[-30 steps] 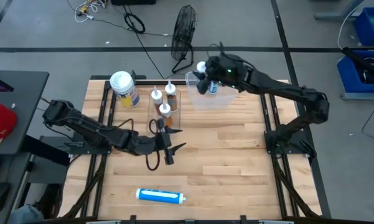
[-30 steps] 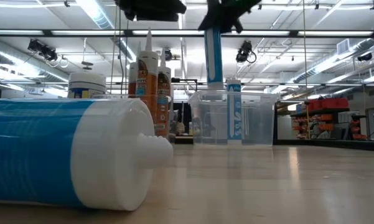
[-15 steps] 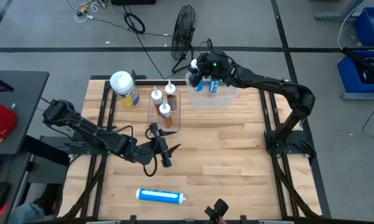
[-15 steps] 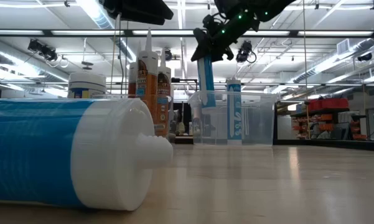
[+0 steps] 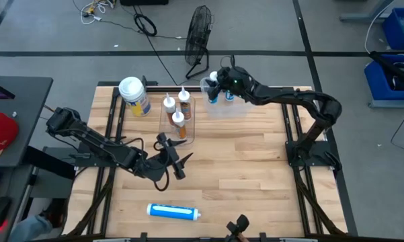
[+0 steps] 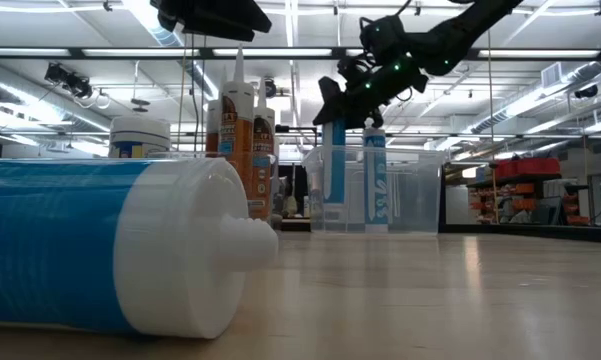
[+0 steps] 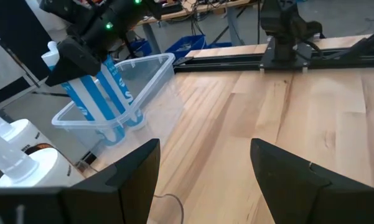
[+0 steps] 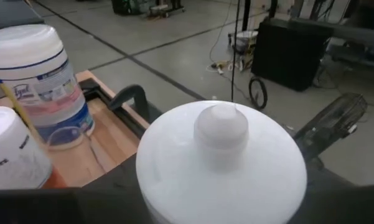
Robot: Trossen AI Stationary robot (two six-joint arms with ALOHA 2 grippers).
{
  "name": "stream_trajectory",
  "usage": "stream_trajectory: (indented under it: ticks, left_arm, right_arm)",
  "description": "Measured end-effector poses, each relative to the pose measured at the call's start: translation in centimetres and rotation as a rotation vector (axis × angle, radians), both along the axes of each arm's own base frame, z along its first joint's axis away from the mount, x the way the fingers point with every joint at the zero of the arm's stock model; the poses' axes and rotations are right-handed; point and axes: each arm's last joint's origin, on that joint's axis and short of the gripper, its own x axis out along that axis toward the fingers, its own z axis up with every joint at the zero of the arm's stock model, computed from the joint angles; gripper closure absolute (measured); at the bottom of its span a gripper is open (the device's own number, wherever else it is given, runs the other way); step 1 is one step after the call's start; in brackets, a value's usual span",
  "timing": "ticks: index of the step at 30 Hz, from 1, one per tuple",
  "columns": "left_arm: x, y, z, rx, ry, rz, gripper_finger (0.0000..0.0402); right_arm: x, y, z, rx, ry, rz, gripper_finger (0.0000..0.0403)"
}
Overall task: Pick & place silicon tubes, Sealant and Lysol wipes
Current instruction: Put the top blue sealant into the white bin
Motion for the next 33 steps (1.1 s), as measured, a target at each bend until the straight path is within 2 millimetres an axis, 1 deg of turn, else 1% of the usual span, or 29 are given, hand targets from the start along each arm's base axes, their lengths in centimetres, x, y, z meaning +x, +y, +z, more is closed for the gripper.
stream_trajectory:
  ticks: [5, 14, 29, 33]
  left_arm:
    - [0.0, 0.0, 0.0, 0.002, 0.001, -0.001, 0.0148]
    - [0.0, 0.0, 0.0, 0.006, 0.004, -0.001, 0.0148]
    - [0.0, 0.1, -0.1, 0.013, 0.012, 0.004, 0.0148]
    - [0.0, 0.1, -0.1, 0.013, 0.012, 0.004, 0.0148]
  right_arm:
    - [-0.1, 0.1, -0.2, -0.008, 0.001, 0.002, 0.0192]
    - [0.4, 1.0, -0.4, -0.024, 0.035, 0.020, 0.0192]
    - [0.3, 1.0, -0.8, -0.031, 0.081, 0.002, 0.0189]
    - [0.2, 1.2, -1.3, -0.043, 0.074, 0.000, 0.0190]
